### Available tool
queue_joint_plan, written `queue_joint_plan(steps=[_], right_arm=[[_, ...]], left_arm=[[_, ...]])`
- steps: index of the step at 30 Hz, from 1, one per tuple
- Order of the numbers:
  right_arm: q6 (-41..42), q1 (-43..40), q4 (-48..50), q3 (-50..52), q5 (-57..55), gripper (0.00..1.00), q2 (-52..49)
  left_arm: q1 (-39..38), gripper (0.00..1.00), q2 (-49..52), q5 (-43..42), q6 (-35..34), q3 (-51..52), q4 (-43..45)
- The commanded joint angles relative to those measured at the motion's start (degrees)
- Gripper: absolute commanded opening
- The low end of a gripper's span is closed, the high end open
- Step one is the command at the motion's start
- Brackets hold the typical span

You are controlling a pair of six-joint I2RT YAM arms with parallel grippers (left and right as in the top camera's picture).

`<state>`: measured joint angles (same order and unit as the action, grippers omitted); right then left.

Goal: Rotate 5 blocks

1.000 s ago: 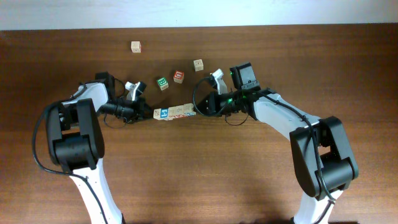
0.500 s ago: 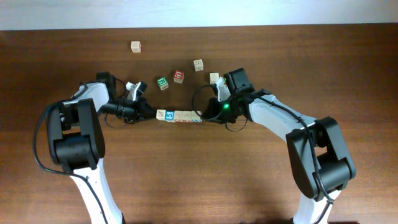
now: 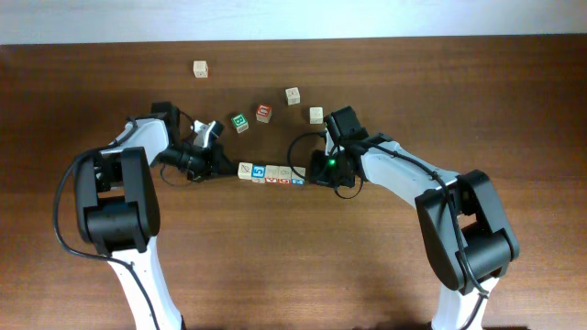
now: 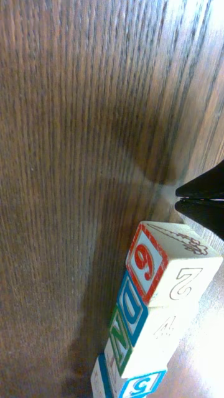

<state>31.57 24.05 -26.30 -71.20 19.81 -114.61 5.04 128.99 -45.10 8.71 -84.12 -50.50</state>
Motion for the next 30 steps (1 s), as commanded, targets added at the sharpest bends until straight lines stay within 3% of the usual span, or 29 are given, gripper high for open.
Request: queue_joint_plan(steps=[1, 4, 9, 18, 30], right_arm=[[0.6, 0.3, -0.1, -0.4, -1.2, 0.04, -0.5], [-2.0, -1.4, -0.3, -0.4, 2.5, 0.04, -0.5], [-7.3, -3.5, 0.0, -0.4, 9.5, 0.05, -1.1], [-7.1, -3.1, 0.7, -0.4, 10.6, 0.04, -3.1], [-7.1, -3.1, 0.7, -0.4, 10.6, 0.04, -3.1]], left_arm=[[0.3, 0.00, 1.3, 17.5, -2.9, -1.3, -0.7], [0.2, 0.00, 1.3, 22.6, -2.8, -5.3, -4.3], [-2.5, 0.00, 1.3, 21.8, 0.7, -6.2, -5.5], [-3.9, 0.00, 1.3, 21.6, 1.3, -8.6, -7.8], [-3.9, 0.00, -0.6, 10.7, 7.5, -11.7, -12.2]])
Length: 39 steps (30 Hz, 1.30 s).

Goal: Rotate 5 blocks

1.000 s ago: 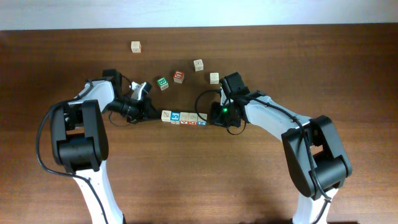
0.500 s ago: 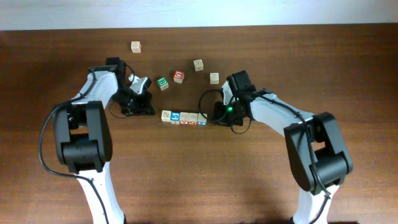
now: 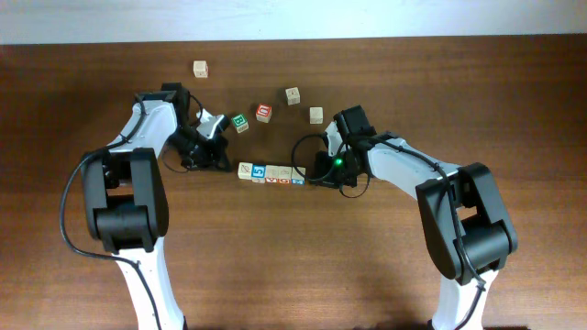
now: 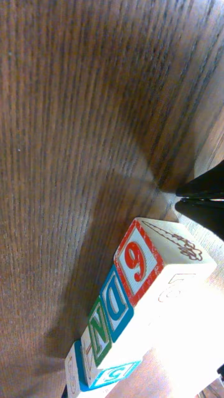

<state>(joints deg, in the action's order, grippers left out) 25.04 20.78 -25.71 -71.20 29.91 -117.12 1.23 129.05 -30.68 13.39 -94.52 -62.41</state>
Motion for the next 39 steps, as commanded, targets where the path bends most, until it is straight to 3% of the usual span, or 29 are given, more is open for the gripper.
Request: queue_joint_plan(steps=[1, 17, 35, 39], right_arm=[[-0.6, 0.2, 0.1, -0.4, 0.5, 0.05, -0.6], [-0.6, 0.2, 0.1, -0.4, 0.5, 0.04, -0.6], [-0.6, 0.0, 0.3, -0.4, 1.2, 0.04, -0.7], [-0.8, -3.0, 0.6, -0.4, 6.2, 0.04, -0.7]], left_arm=[[-0.1, 0.00, -1.0, -3.7, 2.8, -1.3, -0.3], [-4.7, 0.00, -2.1, -5.6, 3.0, -1.3, -1.0], [-4.8, 0.00, -4.6, -7.9, 3.0, -1.4, -0.5], [-4.8, 0.00, -4.6, -8.0, 3.0, -1.4, -0.7]])
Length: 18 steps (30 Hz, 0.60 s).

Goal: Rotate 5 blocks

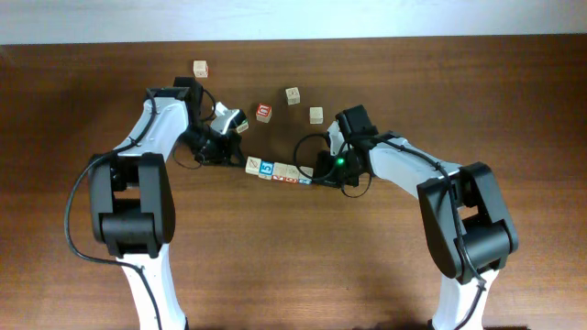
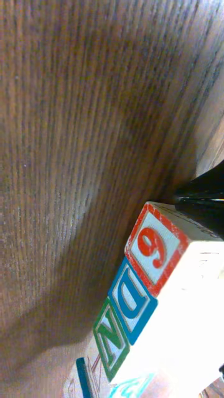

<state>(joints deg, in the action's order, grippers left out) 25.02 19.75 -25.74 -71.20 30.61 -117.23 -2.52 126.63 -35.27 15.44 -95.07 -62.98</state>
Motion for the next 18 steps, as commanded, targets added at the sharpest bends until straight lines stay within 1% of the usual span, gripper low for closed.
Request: queue_joint_plan(steps=[1, 13, 18], right_arm=[[-0.8, -2.7, 0.4, -0.4, 6.0, 0.05, -0.6], [-1.0, -3.6, -0.5, -0.3, 6.2, 0.05, -0.6], [-1.2, -3.7, -0.5, -0.3, 6.2, 0.04, -0.6]], left_arm=[[-1.1, 0.00, -2.2, -3.3, 0.9, -0.9, -0.1], [-1.1, 0.00, -2.3, -4.3, 0.9, -0.9, -0.3], [-1.1, 0.00, -2.3, -0.6, 0.7, -0.9, -0.1]])
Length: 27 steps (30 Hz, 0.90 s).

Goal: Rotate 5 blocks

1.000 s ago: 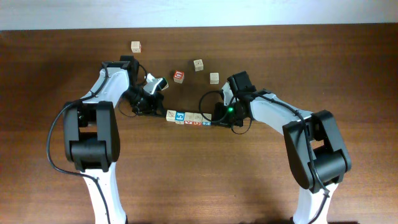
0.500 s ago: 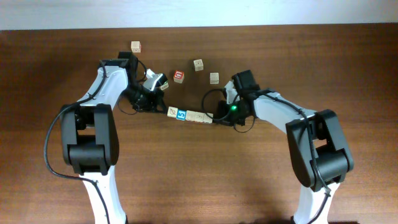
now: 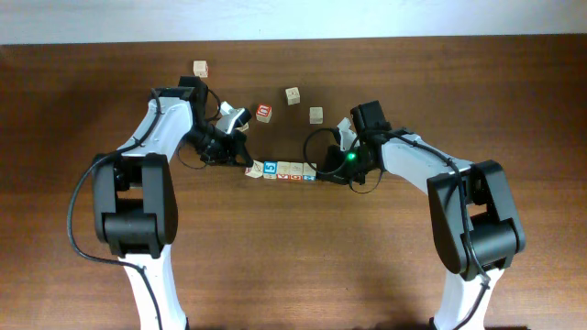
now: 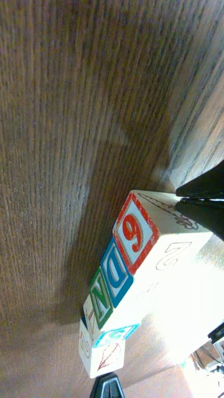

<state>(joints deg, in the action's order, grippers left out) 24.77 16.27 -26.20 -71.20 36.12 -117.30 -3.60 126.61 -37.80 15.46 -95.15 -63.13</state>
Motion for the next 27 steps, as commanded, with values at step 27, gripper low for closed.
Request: queue_joint_plan(steps=[27], right_arm=[[-1.9, -0.2, -0.7, -0.3, -0.8, 0.04, -0.5]], left_arm=[[-0.2, 0.00, -4.7, 16.1, -6.9, 2.5, 3.6]])
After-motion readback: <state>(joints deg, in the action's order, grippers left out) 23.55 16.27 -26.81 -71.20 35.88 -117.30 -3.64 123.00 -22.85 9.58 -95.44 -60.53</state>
